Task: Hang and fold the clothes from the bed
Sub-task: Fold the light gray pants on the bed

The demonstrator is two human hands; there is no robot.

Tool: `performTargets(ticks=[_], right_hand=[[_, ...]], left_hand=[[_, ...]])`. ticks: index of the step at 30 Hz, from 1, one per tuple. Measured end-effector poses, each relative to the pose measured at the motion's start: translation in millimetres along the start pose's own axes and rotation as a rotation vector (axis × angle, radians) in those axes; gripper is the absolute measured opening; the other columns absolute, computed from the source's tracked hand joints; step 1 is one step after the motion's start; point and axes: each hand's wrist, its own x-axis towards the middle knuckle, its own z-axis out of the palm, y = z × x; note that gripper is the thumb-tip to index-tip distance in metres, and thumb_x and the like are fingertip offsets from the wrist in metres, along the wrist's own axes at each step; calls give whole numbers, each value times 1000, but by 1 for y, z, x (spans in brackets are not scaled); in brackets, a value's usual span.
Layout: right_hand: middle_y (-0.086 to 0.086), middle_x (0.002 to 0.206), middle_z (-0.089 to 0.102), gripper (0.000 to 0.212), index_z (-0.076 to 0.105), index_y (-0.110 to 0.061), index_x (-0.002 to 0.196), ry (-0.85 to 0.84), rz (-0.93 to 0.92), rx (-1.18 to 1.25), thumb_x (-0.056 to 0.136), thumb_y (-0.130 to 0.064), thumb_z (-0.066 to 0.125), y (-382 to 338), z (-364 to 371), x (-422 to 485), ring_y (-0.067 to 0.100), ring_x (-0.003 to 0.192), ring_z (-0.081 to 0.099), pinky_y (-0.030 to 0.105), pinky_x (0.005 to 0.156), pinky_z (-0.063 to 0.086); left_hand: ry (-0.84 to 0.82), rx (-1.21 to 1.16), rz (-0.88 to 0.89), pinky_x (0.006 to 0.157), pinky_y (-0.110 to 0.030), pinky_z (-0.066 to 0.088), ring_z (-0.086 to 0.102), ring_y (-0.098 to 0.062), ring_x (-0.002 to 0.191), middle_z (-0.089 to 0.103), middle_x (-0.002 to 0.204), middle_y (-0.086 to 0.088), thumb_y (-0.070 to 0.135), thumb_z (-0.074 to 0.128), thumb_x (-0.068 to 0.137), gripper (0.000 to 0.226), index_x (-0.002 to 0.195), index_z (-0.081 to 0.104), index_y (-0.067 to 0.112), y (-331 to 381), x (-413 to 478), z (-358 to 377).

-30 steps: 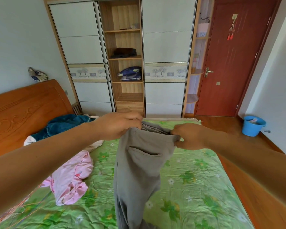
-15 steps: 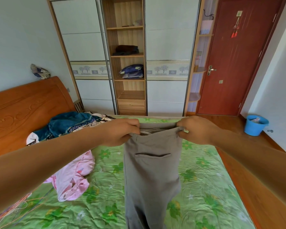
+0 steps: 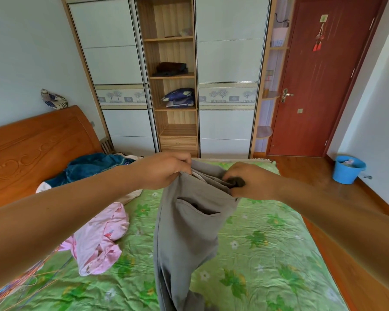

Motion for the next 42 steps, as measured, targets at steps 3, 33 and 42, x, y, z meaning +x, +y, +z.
performTargets(ticks=[3,33,42], right_hand=[[5,72,53,21,51,-24,68,-140,154,-100,86,-24,63,-2,7,9,25,69,50,37,63,40],[-4,69,53,30,56,-25,76,327,33,87,105,-31,51,-25,-157,2,1,59,56,19,54,46],[-6,79,64,58,64,-20,87,476,-22,341,94,-69,34,-37,-184,-6,6,74,56,30,76,46]], left_hand=[[-16,-1,2,78,-21,40,53,-10,94,59,109,0,-14,55,87,38,111,71,11,3,-1,0],[320,-399,-328,84,-47,52,62,-28,93,64,97,-9,37,68,89,23,91,74,14,-11,12,-121],[663,-513,-305,80,-21,52,67,-9,85,68,88,0,3,69,91,16,83,55,7,-5,31,-154]])
